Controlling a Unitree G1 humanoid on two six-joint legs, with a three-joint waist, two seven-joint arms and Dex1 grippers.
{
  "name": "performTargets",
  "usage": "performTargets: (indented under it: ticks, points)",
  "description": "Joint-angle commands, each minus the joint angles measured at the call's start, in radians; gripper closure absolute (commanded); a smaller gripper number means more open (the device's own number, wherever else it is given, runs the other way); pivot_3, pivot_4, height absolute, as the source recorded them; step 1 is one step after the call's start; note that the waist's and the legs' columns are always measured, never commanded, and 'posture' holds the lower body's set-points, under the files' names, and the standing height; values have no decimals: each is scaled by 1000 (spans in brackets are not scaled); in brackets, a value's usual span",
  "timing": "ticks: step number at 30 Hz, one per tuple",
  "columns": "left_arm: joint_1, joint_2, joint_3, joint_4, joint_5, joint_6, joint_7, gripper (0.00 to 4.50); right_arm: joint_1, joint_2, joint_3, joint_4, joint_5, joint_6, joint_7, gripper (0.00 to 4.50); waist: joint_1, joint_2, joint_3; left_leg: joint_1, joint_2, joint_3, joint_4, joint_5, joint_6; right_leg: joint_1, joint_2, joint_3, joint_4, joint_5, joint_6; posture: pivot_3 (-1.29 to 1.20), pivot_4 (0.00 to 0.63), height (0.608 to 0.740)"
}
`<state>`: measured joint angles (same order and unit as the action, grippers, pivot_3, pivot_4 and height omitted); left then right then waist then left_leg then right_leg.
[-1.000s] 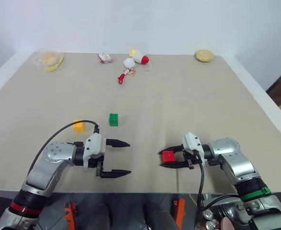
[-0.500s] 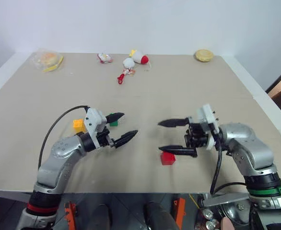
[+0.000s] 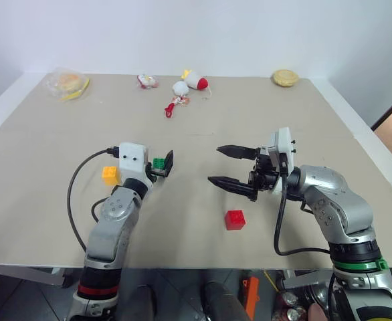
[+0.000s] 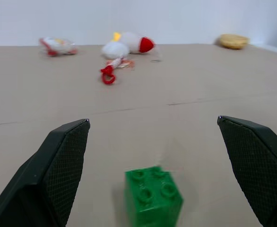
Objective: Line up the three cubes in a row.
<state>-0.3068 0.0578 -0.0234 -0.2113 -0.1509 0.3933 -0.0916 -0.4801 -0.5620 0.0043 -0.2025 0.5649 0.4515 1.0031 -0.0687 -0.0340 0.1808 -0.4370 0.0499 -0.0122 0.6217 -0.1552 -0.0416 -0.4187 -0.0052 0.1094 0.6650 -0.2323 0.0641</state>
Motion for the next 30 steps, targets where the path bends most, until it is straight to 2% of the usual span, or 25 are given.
performTargets:
  ticks: [1,13,20,21,27,29,30]
  points:
    - [-7,-17,-22,20,17,10,10,0,-25,5,2,-10,-7,-21,2,45,0,0,0,0,0,0,0,0,0,0,0,0,0,0,0,0,150,736]
    - [-91,-47,-18,205,67,21,66,0,-50,27,-3,28,-22,-41,-8,45,0,0,0,0,0,0,0,0,0,0,0,0,0,0,0,0,150,736]
    - [-119,-70,-16,253,75,4,77,0,-59,25,-10,55,-29,-57,-7,45,0,0,0,-1,-1,0,-2,0,0,-1,0,0,0,1,3,0,150,736]
    - [-119,-71,-14,254,75,2,77,549,-58,24,-11,54,-29,-57,-8,0,0,0,0,-1,-1,-1,-2,0,0,-1,0,0,0,1,4,0,150,736]
    - [-123,-66,-7,267,79,-17,71,2637,-55,26,-11,52,-29,-58,-12,0,0,0,0,-1,-1,-1,-2,0,0,-1,0,0,0,1,4,0,150,736]
    - [-124,-64,-8,267,80,-20,63,3143,-50,26,-14,48,-27,-58,-15,0,0,0,0,0,-1,-1,-2,0,0,-1,0,0,0,1,3,0,150,736]
    - [-123,-61,-11,266,77,-20,52,3127,-47,25,-16,45,-26,-58,-16,0,0,0,0,0,-1,-1,-2,0,0,-1,0,0,0,1,3,0,150,736]
